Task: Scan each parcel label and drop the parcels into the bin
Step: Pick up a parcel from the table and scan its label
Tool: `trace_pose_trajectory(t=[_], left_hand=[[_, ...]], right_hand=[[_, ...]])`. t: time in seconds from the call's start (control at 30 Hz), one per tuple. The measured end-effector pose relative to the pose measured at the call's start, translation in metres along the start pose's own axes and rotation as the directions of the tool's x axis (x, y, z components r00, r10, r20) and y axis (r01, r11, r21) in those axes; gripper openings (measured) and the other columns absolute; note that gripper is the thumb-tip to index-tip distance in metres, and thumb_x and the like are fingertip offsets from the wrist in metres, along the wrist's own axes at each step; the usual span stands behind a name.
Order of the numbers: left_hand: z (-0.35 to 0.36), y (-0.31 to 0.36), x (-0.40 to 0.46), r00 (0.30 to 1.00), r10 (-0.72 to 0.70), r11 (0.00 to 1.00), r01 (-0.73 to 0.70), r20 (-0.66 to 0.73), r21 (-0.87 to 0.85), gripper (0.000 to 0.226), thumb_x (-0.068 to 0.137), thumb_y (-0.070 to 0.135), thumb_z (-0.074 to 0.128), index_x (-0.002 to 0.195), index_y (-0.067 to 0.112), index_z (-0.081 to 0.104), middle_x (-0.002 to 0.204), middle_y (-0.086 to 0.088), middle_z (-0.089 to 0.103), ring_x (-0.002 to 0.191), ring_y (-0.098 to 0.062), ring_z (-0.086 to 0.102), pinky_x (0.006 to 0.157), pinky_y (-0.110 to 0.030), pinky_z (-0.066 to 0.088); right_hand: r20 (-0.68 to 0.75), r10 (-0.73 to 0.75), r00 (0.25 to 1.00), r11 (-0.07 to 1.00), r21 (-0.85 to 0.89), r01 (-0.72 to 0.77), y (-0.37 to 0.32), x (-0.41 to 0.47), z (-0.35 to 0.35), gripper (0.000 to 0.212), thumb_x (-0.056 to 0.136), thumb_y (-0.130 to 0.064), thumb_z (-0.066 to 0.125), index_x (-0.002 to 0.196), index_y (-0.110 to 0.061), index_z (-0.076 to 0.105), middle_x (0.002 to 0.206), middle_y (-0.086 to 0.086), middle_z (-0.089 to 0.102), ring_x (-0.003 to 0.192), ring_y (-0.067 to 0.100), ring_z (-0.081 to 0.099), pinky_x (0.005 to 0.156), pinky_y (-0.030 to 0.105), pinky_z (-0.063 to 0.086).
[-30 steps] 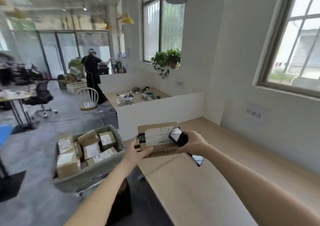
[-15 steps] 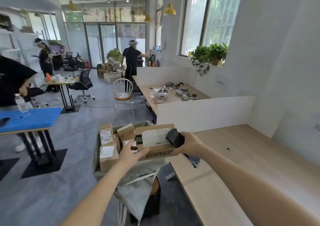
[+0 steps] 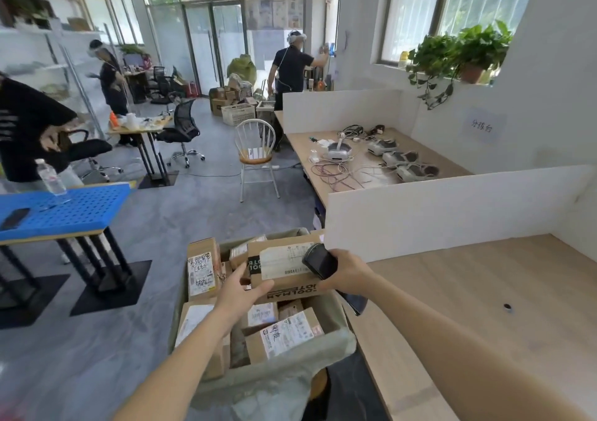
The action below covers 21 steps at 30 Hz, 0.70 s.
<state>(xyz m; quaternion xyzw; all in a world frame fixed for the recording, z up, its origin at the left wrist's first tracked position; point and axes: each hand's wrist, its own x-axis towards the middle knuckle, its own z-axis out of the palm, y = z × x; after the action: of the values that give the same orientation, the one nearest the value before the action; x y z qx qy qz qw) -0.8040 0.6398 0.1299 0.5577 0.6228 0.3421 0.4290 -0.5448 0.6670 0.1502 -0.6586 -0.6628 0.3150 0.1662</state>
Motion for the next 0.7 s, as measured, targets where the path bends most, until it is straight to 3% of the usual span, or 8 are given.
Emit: trace_pose_trajectory(t=[0.1, 0.2, 0.53, 0.7], left_hand=[[0.01, -0.006, 0.05, 0.999, -0.047, 0.999, 0.047, -0.01, 0.012, 0.096, 0.079, 0.043, 0.08, 0.156, 0.02, 0.027, 0.16, -0.001, 0.031, 0.145, -0.026, 0.033, 0.116, -0.049, 0.034], [0.016, -0.017, 0.092, 0.995, -0.102, 0.993, 0.102, -0.004, 0.061, 0.103, 0.071, 0.054, 0.08, 0.156, 0.024, 0.029, 0.158, -0.001, 0.035, 0.143, -0.025, 0.036, 0.115, -0.049, 0.034], [0.036, -0.078, 0.194, 0.963, -0.261, 0.965, 0.258, 0.065, 0.054, 0.107, 0.065, 0.063, 0.082, 0.153, 0.038, 0.027, 0.154, 0.006, 0.042, 0.135, -0.023, 0.046, 0.104, -0.052, 0.048], [0.05, -0.077, 0.214, 0.961, -0.273, 0.96, 0.269, 0.049, 0.072, 0.089, 0.083, 0.04, 0.078, 0.155, 0.028, 0.029, 0.152, 0.005, 0.044, 0.14, -0.019, 0.04, 0.114, -0.045, 0.038]], right_hand=[[0.055, 0.008, 0.998, 1.0, -0.006, -0.008, 0.014, 0.057, 0.004, 0.077, 0.066, -0.036, 0.088, 0.135, -0.02, 0.056, 0.122, 0.001, 0.063, 0.109, 0.02, 0.062, 0.093, 0.04, 0.058], [0.088, 0.029, 0.996, 0.999, -0.027, -0.026, 0.028, 0.104, 0.012, 0.076, 0.069, -0.036, 0.087, 0.136, -0.021, 0.054, 0.121, 0.0, 0.062, 0.108, 0.021, 0.061, 0.091, 0.038, 0.057], [0.187, 0.121, 0.975, 0.991, -0.077, -0.108, 0.066, 0.199, 0.048, 0.071, 0.066, -0.041, 0.085, 0.128, -0.024, 0.055, 0.111, -0.006, 0.062, 0.101, 0.016, 0.062, 0.089, 0.041, 0.061], [0.197, 0.141, 0.97, 0.989, -0.06, -0.132, 0.081, 0.224, 0.062, 0.075, 0.073, -0.034, 0.086, 0.138, -0.021, 0.051, 0.119, -0.004, 0.06, 0.108, 0.018, 0.06, 0.092, 0.038, 0.059]])
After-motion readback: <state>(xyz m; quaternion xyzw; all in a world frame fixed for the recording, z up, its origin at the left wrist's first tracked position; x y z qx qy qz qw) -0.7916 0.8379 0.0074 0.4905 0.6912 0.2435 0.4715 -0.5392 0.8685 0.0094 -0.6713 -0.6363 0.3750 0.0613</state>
